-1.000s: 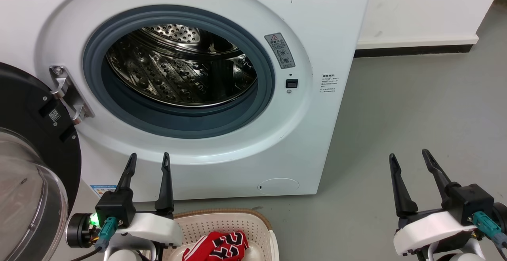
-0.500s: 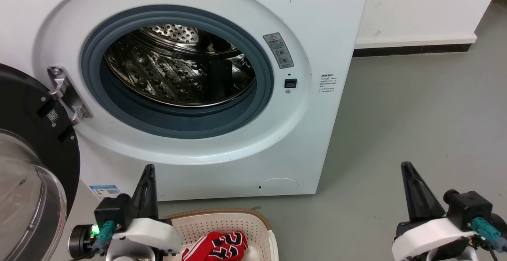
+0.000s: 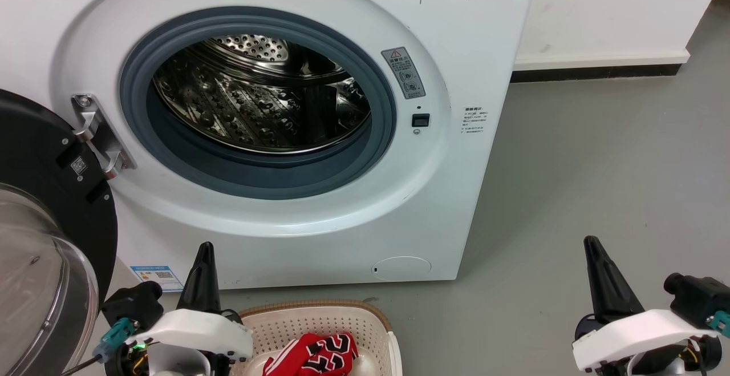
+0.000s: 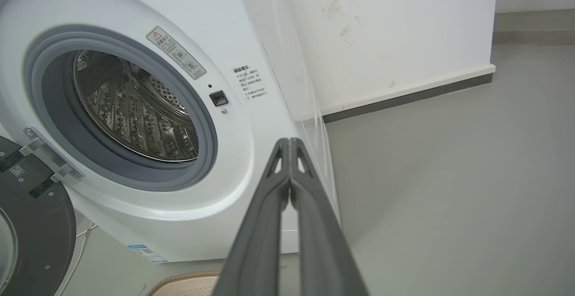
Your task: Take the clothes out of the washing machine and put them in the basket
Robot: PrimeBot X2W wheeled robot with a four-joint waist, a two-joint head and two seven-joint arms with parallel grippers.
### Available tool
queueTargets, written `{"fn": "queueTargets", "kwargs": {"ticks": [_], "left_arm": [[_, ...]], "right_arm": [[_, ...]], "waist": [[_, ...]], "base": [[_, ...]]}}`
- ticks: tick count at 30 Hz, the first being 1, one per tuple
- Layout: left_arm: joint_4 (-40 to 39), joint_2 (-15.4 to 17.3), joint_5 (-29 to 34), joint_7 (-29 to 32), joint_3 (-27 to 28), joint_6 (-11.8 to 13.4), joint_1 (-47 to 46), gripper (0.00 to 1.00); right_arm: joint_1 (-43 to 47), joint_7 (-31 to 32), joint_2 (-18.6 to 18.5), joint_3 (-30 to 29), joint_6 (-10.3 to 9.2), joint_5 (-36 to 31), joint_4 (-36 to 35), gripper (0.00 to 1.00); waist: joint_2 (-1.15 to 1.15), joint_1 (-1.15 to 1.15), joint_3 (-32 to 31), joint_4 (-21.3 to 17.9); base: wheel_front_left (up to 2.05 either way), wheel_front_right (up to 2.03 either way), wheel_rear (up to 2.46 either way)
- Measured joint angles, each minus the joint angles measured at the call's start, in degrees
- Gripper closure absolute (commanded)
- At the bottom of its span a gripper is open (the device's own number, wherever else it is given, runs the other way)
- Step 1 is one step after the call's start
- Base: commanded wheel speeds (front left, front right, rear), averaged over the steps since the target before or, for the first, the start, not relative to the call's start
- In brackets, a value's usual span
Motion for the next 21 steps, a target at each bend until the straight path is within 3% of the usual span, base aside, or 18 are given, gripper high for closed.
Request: {"fn": "queueTargets", "kwargs": {"ticks": [21], "left_arm": [[0.0,0.0,-19.3,4.4,1.4,-1.3,-0.1,1.0]], "right_arm": [[-1.9,2.4,-0.5,-0.5,-0.01,20.4,2.5,1.0]], "waist": [[0.0,0.0,0.0,0.7]], "base": [[0.0,0.0,0.0]]}}
